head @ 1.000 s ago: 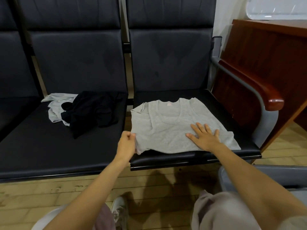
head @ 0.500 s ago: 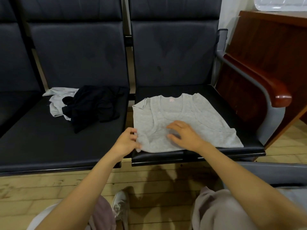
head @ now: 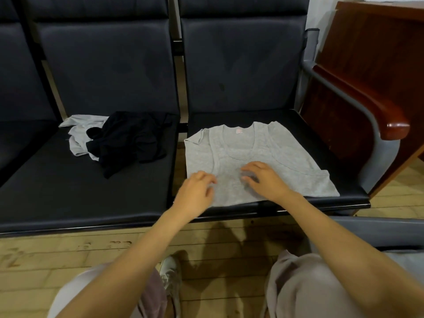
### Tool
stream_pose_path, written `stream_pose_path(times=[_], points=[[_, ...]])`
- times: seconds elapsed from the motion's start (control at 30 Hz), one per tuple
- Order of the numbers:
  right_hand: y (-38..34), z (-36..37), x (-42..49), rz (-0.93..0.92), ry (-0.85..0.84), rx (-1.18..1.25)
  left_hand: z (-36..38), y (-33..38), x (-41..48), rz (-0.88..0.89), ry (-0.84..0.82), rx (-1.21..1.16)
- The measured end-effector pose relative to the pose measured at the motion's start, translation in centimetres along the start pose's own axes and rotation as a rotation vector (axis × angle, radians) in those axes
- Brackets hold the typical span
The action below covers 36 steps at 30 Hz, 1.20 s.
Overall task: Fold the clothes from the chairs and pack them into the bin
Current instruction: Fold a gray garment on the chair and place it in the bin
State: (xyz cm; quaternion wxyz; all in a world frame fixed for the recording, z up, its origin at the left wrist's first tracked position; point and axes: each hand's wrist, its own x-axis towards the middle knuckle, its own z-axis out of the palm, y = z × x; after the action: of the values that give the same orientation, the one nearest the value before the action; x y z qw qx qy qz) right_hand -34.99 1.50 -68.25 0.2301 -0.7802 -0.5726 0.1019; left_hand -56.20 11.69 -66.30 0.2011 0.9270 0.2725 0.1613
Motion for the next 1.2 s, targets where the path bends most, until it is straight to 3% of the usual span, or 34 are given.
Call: stream_pose_path(times=[0.13,0.33,0.47,0.6,0.7,0.77,0.97,1.1,1.2], points=[[3.1,-2.9,-1.3,0.273,0.142,-0.128,3.1,2.8,1.2,0.009,-0.161,0.123],[8.0,-6.7,-4.9,0.843,0.254,-0.168,5.4,4.2,2.7,-0.18,-0.313,0.181],[9.4,-7.0,-5.8,0.977,0.243,-0.046,5.5,3.2,3.2,-0.196,-0.402,0.239],[9.5,-7.0,-5.4,0.879,0.253,0.0,4.2,1.2,4.0,-0.161,-0.444,0.227],[8.8,-7.4,-5.5,0.715,0.429,0.14,4.1,1.4,3.9,-0.169,-0.47,0.244],[8.5,-7.9,-5.7,0.634,0.509,0.089,4.3,1.8,3.7,-0.181,-0.485,0.248],[9.2,-7.7,-6.6,0.72,0.309,-0.192,3.7,1.9,3.0,-0.188,-0.492,0.246],[7.8,-7.6,-5.7,0.444,0.338,-0.174,3.0,1.7,2.8,-0.171,-0.296,0.17],[6.4,-6.2,-4.8,0.346,0.066,-0.223,2.2,0.3,2.4,-0.168,-0.171,0.063]])
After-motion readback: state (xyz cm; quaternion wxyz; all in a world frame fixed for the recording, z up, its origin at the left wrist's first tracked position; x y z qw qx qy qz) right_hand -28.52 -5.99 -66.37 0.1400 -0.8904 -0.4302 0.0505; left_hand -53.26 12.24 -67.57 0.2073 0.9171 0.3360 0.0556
